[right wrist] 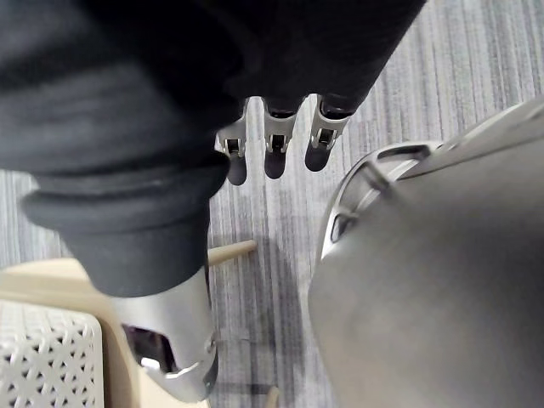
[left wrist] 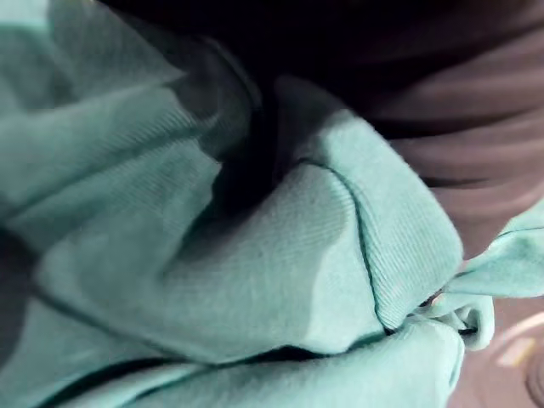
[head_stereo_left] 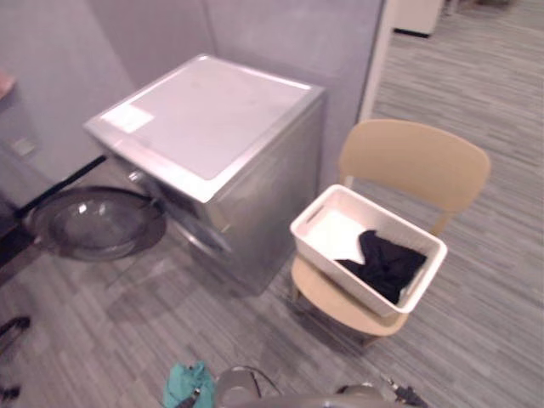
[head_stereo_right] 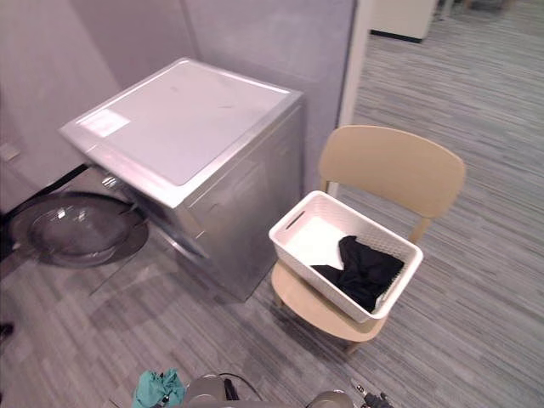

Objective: Pick up the laundry basket with both hands and put the clothes into the washing machine.

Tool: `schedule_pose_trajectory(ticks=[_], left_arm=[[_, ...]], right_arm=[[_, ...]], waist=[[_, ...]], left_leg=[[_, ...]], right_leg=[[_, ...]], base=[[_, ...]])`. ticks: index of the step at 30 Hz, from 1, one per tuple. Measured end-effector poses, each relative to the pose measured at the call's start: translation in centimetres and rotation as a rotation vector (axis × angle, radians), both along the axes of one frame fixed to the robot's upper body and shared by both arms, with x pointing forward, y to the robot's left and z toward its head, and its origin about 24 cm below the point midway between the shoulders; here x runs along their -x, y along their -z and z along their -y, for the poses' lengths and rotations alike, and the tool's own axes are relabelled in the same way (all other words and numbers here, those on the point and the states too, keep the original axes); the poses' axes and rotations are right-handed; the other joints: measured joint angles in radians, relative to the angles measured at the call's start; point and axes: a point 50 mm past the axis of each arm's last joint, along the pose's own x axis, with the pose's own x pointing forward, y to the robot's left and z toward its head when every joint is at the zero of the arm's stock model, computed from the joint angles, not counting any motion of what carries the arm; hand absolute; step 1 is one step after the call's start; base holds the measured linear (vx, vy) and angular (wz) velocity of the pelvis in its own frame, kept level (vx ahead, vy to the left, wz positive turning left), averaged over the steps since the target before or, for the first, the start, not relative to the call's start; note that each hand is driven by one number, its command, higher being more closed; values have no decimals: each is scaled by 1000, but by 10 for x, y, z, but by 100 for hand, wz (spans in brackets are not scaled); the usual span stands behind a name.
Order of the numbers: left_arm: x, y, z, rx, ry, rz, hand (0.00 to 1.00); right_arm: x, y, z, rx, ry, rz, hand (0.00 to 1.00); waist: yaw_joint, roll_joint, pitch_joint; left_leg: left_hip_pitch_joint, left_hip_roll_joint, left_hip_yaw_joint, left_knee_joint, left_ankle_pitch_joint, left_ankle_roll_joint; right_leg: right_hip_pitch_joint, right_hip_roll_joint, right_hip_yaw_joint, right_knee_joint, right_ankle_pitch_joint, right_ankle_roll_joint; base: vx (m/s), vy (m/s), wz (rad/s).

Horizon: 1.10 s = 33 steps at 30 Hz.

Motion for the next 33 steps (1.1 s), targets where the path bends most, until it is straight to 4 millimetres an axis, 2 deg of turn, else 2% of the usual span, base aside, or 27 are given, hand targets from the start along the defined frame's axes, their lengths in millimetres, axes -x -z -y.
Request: schedule_pose_trajectory(ticks=[1,2,3,4,5,6,8,11,12,14,15,16,17,18,19,20,21,22,23,25,26,27,28,29,30,32,33], left_arm=[[-4,0,2,1,12,3,100],[-12,0,6,7,43,12,100],[-25,-1,10,13,89,31,100],[-32,-2,12,12,113,43,100],[-39,-4,7,-3,134,59,100],[-39,-4,4,-13,156,54,100],[-39,-5,2,-27,211,47,100],[-45,-7,4,-33,249,78,100],[-46,-6,8,-23,250,87,100],[-46,-5,18,1,245,95,100],[-45,-5,21,8,254,95,100],[-45,-4,21,7,264,94,100],[-46,-5,22,7,278,97,100],[-45,-5,21,1,296,92,100],[-46,-5,16,-13,308,90,100],[-45,-6,6,-37,320,77,100],[-45,-6,-2,-51,325,55,100],[-46,-7,-6,-57,327,56,100],[-48,-8,-10,-50,293,66,100],[-52,-7,-1,-24,261,84,100],[-59,-6,11,-2,277,99,100],[-65,-6,20,16,288,114,100],[-73,-8,26,23,310,132,100],[-85,-13,23,5,331,169,100],[-91,-14,31,24,335,186,100],[-97,-15,48,69,343,221,100],[-98,-15,57,84,366,228,100]], right_arm=[[-2,-1,3,5,16,7,0],[-3,-2,6,7,45,13,0],[-3,-2,8,5,74,16,0],[-3,-1,6,-5,83,12,0],[-7,1,-4,-38,87,12,0],[-9,1,-7,-47,85,17,0],[-13,1,-11,-53,67,24,0],[-24,-2,-11,-45,34,51,0],[-28,-3,-8,-35,22,59,0],[-29,-5,2,-8,19,61,0],[-27,-7,9,10,20,57,0],[-26,-7,12,16,20,57,0],[-27,-8,16,27,17,61,0],[-26,-9,17,31,14,69,0],[-28,-9,14,21,12,76,0],[-29,-7,4,-12,8,92,0],[-21,-3,-7,-44,22,78,0],[-15,-1,-12,-61,38,66,0],[-3,3,-17,-82,61,40,0],[2,3,-18,-86,88,33,0],[5,3,-17,-87,112,42,0],[4,2,-13,-80,120,53,0],[7,2,-13,-77,114,47,0],[12,4,-25,-100,84,34,0],[16,5,-28,-110,91,28,0],[17,4,-28,-107,105,34,0],[13,4,-26,-103,102,46,0]], waist=[[-12,13,-9],[-24,39,-17],[-31,55,-24],[-24,46,-24],[-4,24,-19],[3,6,-29],[3,-19,-47],[6,-13,-47],[5,-11,-47],[4,6,-44],[2,6,-42],[2,6,-42],[-1,8,-43],[-2,35,-41],[-4,29,-42],[-17,10,-35],[-35,-30,-33],[-35,-62,-32],[-27,-95,-36],[-26,-73,-25],[-35,-49,-12],[-35,-31,-3],[-44,-12,-13],[-61,-74,-23],[-76,-75,-18],[-77,-66,-23],[-74,-52,-25]], left_leg=[[44,-3,30,-110,19,-50],[95,-28,44,-322,23,-138],[121,-65,42,-463,24,-137],[128,-78,28,-501,24,-135],[140,-101,19,-527,39,-119],[145,-117,16,-526,38,-119],[151,-153,4,-525,34,-111],[151,-199,7,-545,36,-81],[153,-218,3,-567,41,-59],[158,-249,-22,-592,52,-39],[158,-267,-48,-600,55,-27],[159,-275,-66,-597,51,-19],[161,-280,-110,-592,47,2],[161,-252,-144,-575,42,12],[150,-237,-165,-564,40,15],[123,-215,-216,-545,39,15],[102,-219,-279,-541,42,10],[98,-236,-301,-539,45,6],[83,-256,-320,-542,44,2],[85,-238,-355,-552,37,5],[95,-221,-388,-565,36,4],[107,-203,-410,-586,36,3],[104,-189,-418,-606,36,2],[96,-216,-420,-611,42,-6],[101,-201,-430,-584,50,-20],[107,-170,-431,-525,27,-55],[99,-148,-427,-448,-21,-85]], right_leg=[[-6,4,-46,-9,17,3],[-11,14,-108,-20,45,10],[-11,15,-138,-26,68,18],[-7,13,-144,-30,75,26],[6,-4,-150,-44,97,18],[12,-12,-139,-47,114,18],[18,-45,-117,-55,128,30],[11,-84,-97,-59,165,40],[9,-106,-100,-42,168,44],[8,-155,-107,11,168,44],[7,-196,-83,71,168,43],[4,-217,-46,110,168,30],[-47,-244,117,214,181,-38],[-112,-183,365,252,115,-32],[-136,-118,484,250,62,-13],[-170,19,676,238,0,-5],[-172,120,797,162,-27,12],[-168,149,833,105,-16,13],[-127,144,846,66,-46,26],[-153,155,852,138,-46,25],[-219,166,855,295,-35,9],[-262,185,864,332,-90,7],[-266,220,896,225,-116,1],[-236,214,936,67,-62,13],[-216,208,892,75,-59,6],[-184,226,866,81,-82,-5],[-147,248,860,61,-89,-14]], base=[[-60,114,153],[-143,254,190],[-159,286,164],[-165,285,115],[-84,169,52],[-72,203,32],[-34,231,15],[-24,170,-2],[-37,104,17],[-11,95,43],[26,71,65],[37,105,88],[66,86,86],[60,47,85],[45,-67,98],[3,-152,134],[-4,-166,143],[-6,-175,127],[14,-108,73],[28,-78,48],[8,-152,47],[12,-177,59],[50,-180,88],[147,-180,112],[210,-212,111],[211,-155,41],[199,-91,-4]])
